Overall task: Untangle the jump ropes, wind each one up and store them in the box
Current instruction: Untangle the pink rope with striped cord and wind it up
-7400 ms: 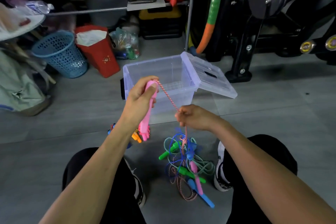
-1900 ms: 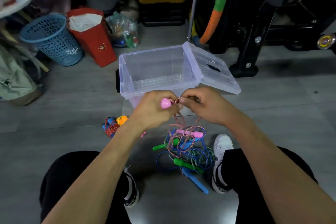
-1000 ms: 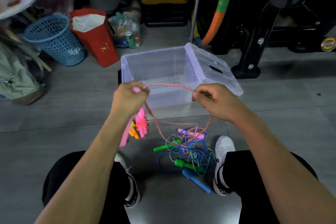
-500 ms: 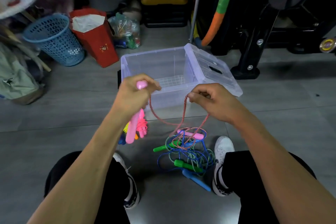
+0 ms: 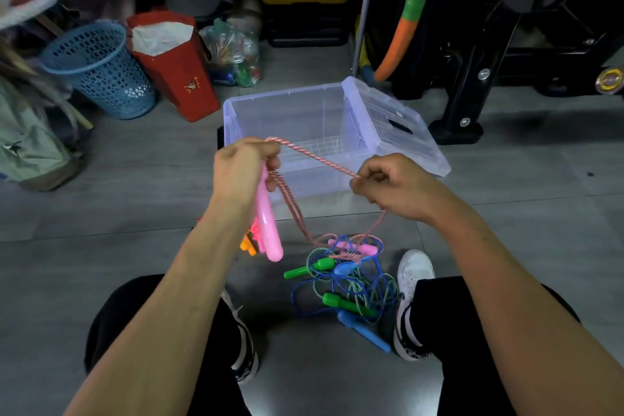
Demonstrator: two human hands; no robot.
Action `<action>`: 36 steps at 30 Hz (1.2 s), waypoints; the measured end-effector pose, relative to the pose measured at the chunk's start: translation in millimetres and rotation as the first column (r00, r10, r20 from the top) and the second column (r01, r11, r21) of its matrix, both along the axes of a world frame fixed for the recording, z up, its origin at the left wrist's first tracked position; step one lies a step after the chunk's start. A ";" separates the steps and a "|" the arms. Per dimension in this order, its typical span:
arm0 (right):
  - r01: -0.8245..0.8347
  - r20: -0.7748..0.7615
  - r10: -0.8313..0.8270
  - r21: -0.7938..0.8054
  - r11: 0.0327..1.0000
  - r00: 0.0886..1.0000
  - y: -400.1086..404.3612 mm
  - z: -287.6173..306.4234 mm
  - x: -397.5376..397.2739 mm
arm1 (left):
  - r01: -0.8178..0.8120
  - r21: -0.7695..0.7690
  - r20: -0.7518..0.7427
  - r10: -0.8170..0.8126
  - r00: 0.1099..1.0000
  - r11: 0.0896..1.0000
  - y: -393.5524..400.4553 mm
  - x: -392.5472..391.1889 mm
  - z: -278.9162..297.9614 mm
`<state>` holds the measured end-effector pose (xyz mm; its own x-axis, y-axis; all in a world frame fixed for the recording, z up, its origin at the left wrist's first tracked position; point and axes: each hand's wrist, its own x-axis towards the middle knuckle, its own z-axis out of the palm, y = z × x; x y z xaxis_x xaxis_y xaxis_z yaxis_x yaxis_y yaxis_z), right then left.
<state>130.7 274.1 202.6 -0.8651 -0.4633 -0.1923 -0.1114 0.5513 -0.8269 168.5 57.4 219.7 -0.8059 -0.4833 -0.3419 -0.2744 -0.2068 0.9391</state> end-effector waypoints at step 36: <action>-0.031 -0.066 0.034 0.046 0.998 0.997 -2.4 -0.9 2.3 | 0.017 -0.123 -0.076 -0.027 0.997 0.992 -5.4 3.5 -1.5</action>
<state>133.0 271.8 201.8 -0.8615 -0.4834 -0.1556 -0.1840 0.5827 -0.7916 171.9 52.1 218.2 -0.8386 -0.4996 -0.2173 -0.2029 -0.0839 0.9756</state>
